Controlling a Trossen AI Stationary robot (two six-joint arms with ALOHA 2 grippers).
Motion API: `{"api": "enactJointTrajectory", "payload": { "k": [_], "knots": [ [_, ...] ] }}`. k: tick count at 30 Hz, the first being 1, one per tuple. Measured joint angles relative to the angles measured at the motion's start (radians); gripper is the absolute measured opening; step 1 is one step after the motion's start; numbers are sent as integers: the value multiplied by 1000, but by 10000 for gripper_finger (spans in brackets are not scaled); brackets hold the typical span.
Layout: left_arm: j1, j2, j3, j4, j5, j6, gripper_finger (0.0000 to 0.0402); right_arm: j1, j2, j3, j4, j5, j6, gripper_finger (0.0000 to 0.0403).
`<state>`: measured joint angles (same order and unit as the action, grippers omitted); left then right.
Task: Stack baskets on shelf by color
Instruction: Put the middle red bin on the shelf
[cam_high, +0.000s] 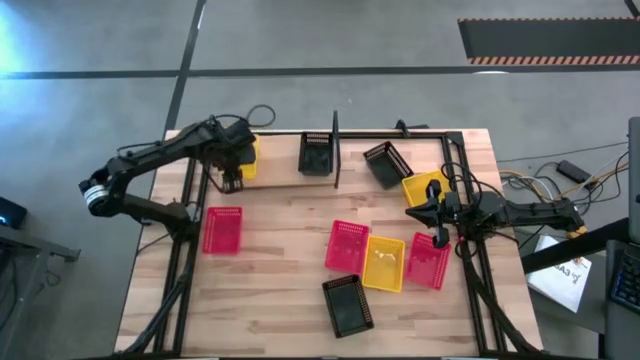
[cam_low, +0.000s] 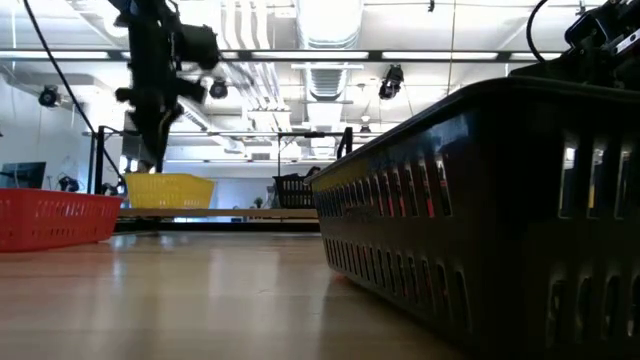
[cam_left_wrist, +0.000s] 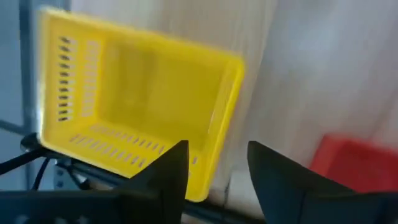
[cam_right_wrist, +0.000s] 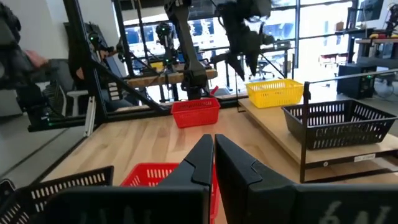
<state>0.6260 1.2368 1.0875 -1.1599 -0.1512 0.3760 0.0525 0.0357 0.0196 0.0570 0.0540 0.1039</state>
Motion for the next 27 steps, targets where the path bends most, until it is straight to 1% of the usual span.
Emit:
{"api": "enactJointTrajectory", "payload": {
  "k": [2, 4, 5, 10, 12, 13, 15, 18, 20, 24, 27],
  "knots": [
    [-7, -35, 29, 0, 68, -65, 152, 0, 0, 0, 0, 0, 8, 9],
    [-20, -67, 52, 15, 131, -125, 152, 0, 0, 0, 4, -1, 76, 9],
    [-29, -82, 60, 26, 147, -161, 153, 0, 0, 0, 16, -1, 141, 9],
    [-81, -158, 83, 65, 157, -324, 153, 0, 0, 0, 149, 4, 597, 9],
    [-108, -186, 83, 74, 157, -384, 153, 0, 5, 0, 218, 49, 702, 9],
    [-124, -197, 84, 80, 157, -411, 153, 0, 6, 0, 248, 73, 728, 9],
    [-160, -216, 86, 86, 157, -463, 153, -1, 12, 0, 317, 108, 734, 9],
    [-226, -233, 86, 84, 151, -532, 153, 0, 41, 1, 425, 131, 715, 9],
    [-281, -237, 86, 82, 145, -576, 153, 0, 77, 23, 443, 131, 714, 9],
    [-397, -231, 85, 75, 113, -661, 153, 0, 196, 117, 380, 122, 683, 9],
    [-483, -218, 83, 73, 87, -715, 153, 0, 321, 226, 262, 103, 615, 9]
  ]
}}
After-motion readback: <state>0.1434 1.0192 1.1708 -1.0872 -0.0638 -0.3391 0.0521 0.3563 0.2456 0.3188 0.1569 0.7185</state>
